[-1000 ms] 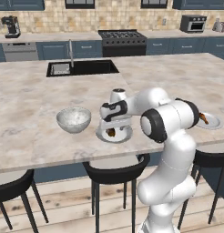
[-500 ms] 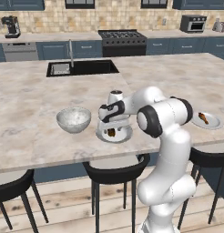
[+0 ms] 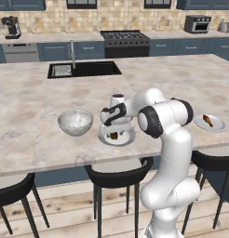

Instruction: Pick the chicken drumstick and sweet potato from their plates and place them in the bowl. Then put the bowl in the fridge.

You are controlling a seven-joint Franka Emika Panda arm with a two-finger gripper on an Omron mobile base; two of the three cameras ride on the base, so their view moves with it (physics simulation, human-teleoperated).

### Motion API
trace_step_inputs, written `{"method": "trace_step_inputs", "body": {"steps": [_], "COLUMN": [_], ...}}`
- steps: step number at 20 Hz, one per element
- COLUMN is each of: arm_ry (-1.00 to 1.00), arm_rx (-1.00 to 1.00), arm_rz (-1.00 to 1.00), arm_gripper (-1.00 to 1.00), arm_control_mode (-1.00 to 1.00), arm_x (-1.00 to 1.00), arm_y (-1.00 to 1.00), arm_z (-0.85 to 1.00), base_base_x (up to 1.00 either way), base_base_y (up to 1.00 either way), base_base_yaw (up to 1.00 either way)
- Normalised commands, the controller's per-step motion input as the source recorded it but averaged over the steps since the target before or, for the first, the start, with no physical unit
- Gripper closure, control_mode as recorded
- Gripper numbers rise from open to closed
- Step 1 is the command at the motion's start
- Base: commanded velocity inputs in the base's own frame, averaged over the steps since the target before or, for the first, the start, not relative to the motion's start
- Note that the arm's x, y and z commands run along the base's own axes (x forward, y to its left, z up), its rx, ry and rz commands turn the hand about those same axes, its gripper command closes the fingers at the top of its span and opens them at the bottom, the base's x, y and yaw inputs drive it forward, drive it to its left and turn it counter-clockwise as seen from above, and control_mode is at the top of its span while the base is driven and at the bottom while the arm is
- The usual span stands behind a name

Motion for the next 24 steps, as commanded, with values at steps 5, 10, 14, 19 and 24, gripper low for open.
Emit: {"method": "trace_step_inputs", "body": {"steps": [5,10,14,19,24], "arm_ry": [0.03,0.01,0.0,0.01,0.0], "arm_rx": [0.0,0.01,0.0,0.02,0.01], "arm_rz": [-0.04,0.0,0.07,0.18,0.32], "arm_gripper": [1.0,1.0,1.0,1.0,1.0], "arm_control_mode": [-1.0,-1.0,-1.0,-1.0,-1.0], "arm_x": [-0.03,-0.07,-0.19,-0.24,-0.26], "arm_y": [0.0,0.01,0.1,0.19,0.27], "arm_z": [-0.19,0.25,0.69,0.7,0.53], "base_base_x": [0.0,0.0,0.0,0.0,0.0], "base_base_y": [0.0,0.0,0.0,0.0,0.0], "base_base_yaw": [0.0,0.0,0.0,0.0,0.0]}}
